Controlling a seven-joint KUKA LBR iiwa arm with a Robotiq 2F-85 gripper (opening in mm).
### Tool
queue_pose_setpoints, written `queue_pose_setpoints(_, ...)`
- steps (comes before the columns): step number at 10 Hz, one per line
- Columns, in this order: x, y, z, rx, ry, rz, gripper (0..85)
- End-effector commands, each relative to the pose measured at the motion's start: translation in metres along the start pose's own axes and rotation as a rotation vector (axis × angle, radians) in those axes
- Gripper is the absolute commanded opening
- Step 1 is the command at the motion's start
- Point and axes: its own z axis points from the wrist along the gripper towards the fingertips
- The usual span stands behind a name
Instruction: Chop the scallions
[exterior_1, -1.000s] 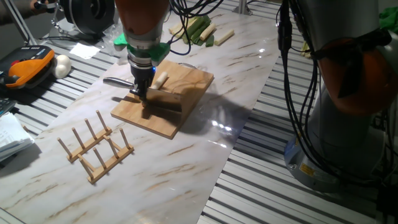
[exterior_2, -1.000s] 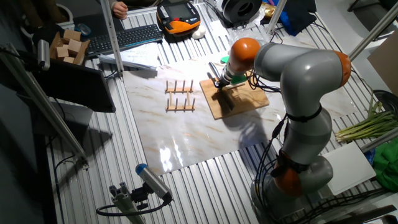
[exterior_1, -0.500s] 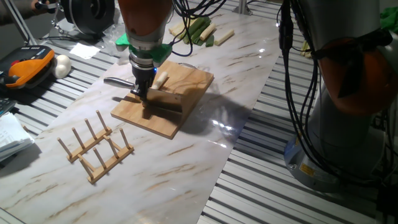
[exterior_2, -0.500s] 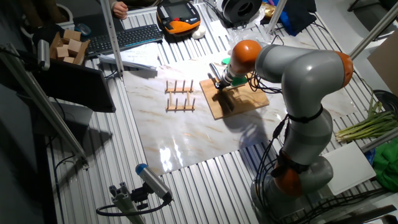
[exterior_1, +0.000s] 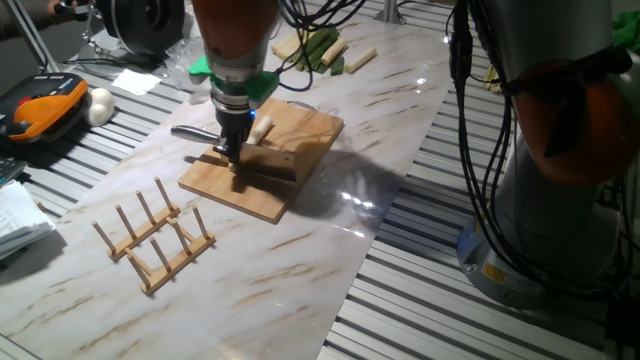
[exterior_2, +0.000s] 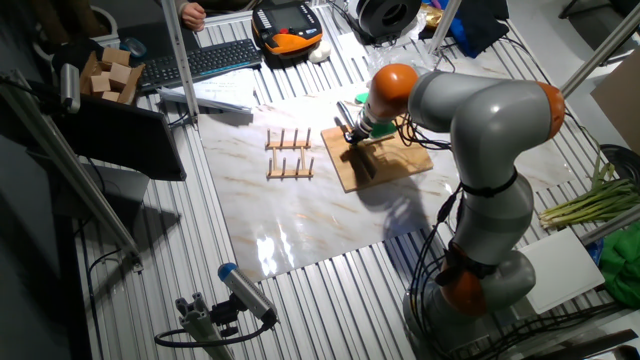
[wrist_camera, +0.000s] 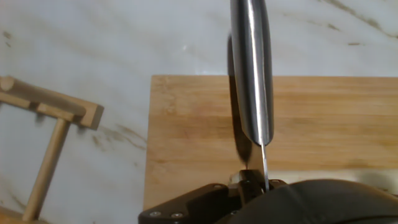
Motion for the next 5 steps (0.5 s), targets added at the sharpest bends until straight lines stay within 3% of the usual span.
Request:
queue_pose_setpoints(1, -0.010, -0.003, -0.007, 0.007, -0.009, -0.001, 0.0)
queue_pose_setpoints(2, -0.013, -0.005, -0.008, 0.006, -0.004, -0.007, 0.0)
queue_pose_setpoints(5, 0.001, -0.005, -0.004, -0.017, 0.004, -0.008, 0.0)
